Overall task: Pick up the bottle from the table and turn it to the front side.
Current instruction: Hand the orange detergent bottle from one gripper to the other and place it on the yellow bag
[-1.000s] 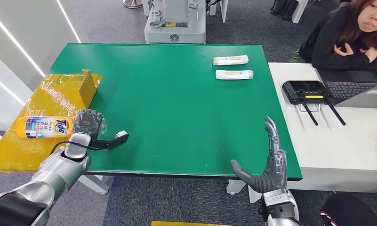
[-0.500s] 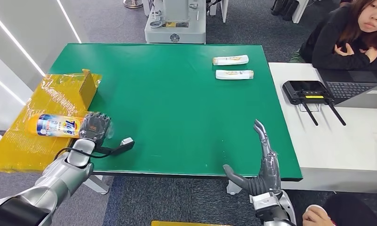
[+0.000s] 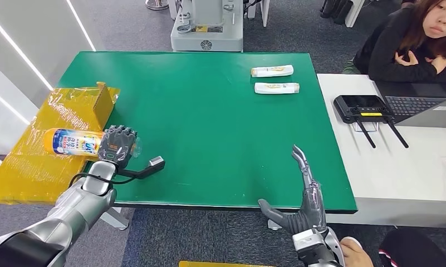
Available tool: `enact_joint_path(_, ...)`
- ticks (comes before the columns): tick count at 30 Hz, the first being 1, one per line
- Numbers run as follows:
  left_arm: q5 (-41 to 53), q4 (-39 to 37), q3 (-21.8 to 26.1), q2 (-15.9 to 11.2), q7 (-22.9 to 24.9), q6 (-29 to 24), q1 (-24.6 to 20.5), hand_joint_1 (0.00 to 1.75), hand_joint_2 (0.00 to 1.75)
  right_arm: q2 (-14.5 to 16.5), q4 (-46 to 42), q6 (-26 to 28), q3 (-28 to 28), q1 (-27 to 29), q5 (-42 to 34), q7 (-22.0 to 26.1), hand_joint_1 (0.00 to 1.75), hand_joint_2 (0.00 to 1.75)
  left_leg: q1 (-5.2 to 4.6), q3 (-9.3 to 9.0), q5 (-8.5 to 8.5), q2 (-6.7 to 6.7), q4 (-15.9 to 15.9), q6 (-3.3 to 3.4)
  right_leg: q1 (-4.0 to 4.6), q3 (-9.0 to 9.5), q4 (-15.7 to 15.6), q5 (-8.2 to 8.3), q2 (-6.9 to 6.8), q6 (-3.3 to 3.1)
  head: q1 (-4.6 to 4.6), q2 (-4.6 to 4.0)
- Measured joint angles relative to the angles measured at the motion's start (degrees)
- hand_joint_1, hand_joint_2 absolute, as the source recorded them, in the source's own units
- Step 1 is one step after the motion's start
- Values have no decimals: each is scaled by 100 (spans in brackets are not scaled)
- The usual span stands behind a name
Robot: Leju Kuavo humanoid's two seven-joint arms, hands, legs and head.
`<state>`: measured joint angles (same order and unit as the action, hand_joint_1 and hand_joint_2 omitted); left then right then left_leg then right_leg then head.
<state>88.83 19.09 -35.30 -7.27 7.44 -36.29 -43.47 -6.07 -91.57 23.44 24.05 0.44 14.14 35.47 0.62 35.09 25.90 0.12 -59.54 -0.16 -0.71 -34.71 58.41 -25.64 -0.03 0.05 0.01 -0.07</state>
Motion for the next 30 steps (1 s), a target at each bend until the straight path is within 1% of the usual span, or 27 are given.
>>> enact_joint_path(7, -10, -25, 254, -60, -1, 140, -4, 175, 175, -3, -18, 16, 22, 49, -7, -47, 0, 175, 0, 1, 0, -1, 0, 0, 0, 0, 0, 0, -1, 0, 1, 0)
enact_joint_path(13, -56, -31, 467, -80, -19, 138, -3, 175, 175, -3, -142, -37, 23, 164, 139, -156, 0, 175, -1, 1, 0, -1, 0, 0, -1, 0, -1, 0, -1, 0, 1, 0)
enact_joint_path(16, -53, -31, 532, -77, -102, 115, -4, 175, 175, -4, -161, -45, 23, 176, 144, -163, 0, 175, -1, 1, 0, -1, 0, 0, -1, 0, -1, 0, -1, 0, 1, 0)
enact_joint_path(20, -27, -30, 662, -63, -456, -38, -11, 175, 175, -12, -162, -73, 29, 181, 143, -158, 0, 175, -1, 0, 0, -1, -1, 0, -1, 0, -1, 0, -1, 0, 1, 0)
enact_joint_path(26, -287, 196, 1016, 54, -1307, -87, -40, 175, 175, -14, -136, -230, 135, 154, 215, -186, 0, 175, -1, 1, 0, -3, -1, 0, -1, 0, -1, 0, -3, 0, 1, 0)
enact_joint_path(30, -384, 240, 1187, 201, -1532, -87, -108, 175, 175, -14, -89, -238, 199, 110, 231, -199, 0, 175, -1, 1, 0, -2, -1, 0, -1, 1, -1, 0, -2, 0, 0, 0)
